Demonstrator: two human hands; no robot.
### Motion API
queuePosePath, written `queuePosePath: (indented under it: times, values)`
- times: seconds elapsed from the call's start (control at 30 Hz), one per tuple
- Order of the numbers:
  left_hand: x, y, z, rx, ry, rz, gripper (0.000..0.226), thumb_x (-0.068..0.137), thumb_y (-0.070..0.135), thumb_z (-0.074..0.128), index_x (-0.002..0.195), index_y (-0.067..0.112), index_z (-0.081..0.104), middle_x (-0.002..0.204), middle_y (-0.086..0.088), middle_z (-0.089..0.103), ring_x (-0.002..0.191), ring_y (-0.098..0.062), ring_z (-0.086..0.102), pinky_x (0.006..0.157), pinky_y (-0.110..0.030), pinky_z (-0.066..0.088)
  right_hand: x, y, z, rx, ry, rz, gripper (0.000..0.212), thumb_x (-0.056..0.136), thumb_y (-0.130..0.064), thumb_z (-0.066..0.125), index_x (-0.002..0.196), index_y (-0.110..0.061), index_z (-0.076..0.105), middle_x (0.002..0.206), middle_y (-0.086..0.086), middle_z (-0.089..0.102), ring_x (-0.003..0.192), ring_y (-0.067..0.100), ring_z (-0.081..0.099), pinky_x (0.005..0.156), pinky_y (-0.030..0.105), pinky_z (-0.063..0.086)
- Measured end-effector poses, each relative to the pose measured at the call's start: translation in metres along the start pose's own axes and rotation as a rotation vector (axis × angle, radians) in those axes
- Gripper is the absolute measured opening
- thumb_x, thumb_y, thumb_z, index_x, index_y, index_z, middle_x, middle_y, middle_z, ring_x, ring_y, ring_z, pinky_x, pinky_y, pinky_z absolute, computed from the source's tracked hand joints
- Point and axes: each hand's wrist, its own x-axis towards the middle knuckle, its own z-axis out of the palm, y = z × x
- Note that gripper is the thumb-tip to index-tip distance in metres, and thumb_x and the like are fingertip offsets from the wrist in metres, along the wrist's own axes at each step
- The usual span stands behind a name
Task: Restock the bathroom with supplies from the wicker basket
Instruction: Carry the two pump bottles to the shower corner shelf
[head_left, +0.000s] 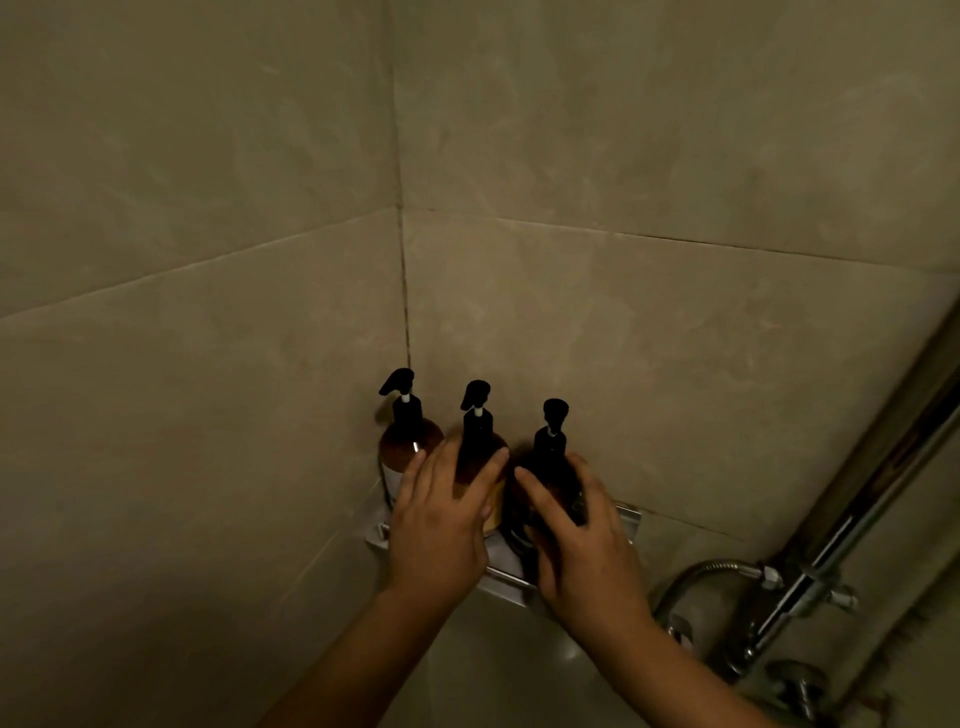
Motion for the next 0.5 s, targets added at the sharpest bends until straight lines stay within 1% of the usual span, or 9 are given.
queuePosePath:
  times: [0.1, 0.3, 0.4, 0.47, 0.5]
  values:
    - [0.0000, -0.0019, 0.0024, -0.006, 0.009, 0.015, 0.076, 0.086, 0.030, 0.066, 0.154, 0.037, 0.031, 0.149, -0.016, 0.042, 0.138, -0.031, 0.038, 0.118, -0.045, 0.023, 0.0000, 0.0030, 0.0028, -0.006, -0.002, -0.005, 0.085, 0.083, -0.030, 0.069, 0.154, -0.047, 0.025, 0.161, 0.010, 0.021, 0.132, 0.032, 0.041, 0.090, 0.029, 0.042]
    - [0.0000, -0.0056, -0.0009, -0.027, 0.006, 0.037, 0.072, 0.090, 0.033, 0.063, 0.154, 0.039, 0.030, 0.149, -0.015, 0.043, 0.137, -0.031, 0.038, 0.116, -0.046, 0.028, 0.0001, 0.0036, 0.0025, -0.005, 0.009, -0.011, 0.076, 0.084, -0.033, 0.061, 0.153, -0.045, 0.030, 0.159, 0.012, 0.023, 0.133, 0.034, 0.039, 0.086, 0.029, 0.045]
    - [-0.0022, -0.0072, -0.0028, -0.027, -0.001, 0.042, 0.068, 0.093, 0.035, 0.060, 0.154, 0.041, 0.030, 0.149, -0.014, 0.044, 0.137, -0.029, 0.037, 0.115, -0.045, 0.030, 0.0001, -0.0014, 0.0026, -0.022, 0.038, 0.004, 0.067, 0.088, -0.041, 0.048, 0.153, -0.046, 0.031, 0.156, 0.014, 0.028, 0.133, 0.033, 0.038, 0.087, 0.028, 0.041]
    - [-0.0028, -0.0065, -0.0041, -0.038, 0.000, 0.048, 0.067, 0.094, 0.036, 0.059, 0.154, 0.041, 0.029, 0.149, -0.013, 0.045, 0.138, -0.029, 0.036, 0.115, -0.046, 0.031, -0.0005, -0.0041, 0.0032, -0.017, 0.046, 0.009, 0.065, 0.090, -0.044, 0.046, 0.153, -0.047, 0.030, 0.156, 0.013, 0.027, 0.133, 0.031, 0.036, 0.088, 0.027, 0.040]
    - [-0.0034, -0.0055, -0.0043, -0.035, 0.005, 0.050, 0.067, 0.093, 0.036, 0.061, 0.153, 0.041, 0.031, 0.147, -0.013, 0.047, 0.137, -0.028, 0.035, 0.113, -0.046, 0.033, -0.0016, -0.0044, 0.0039, -0.016, 0.044, 0.012, 0.064, 0.090, -0.045, 0.045, 0.153, -0.047, 0.029, 0.157, 0.012, 0.026, 0.133, 0.030, 0.036, 0.089, 0.026, 0.040]
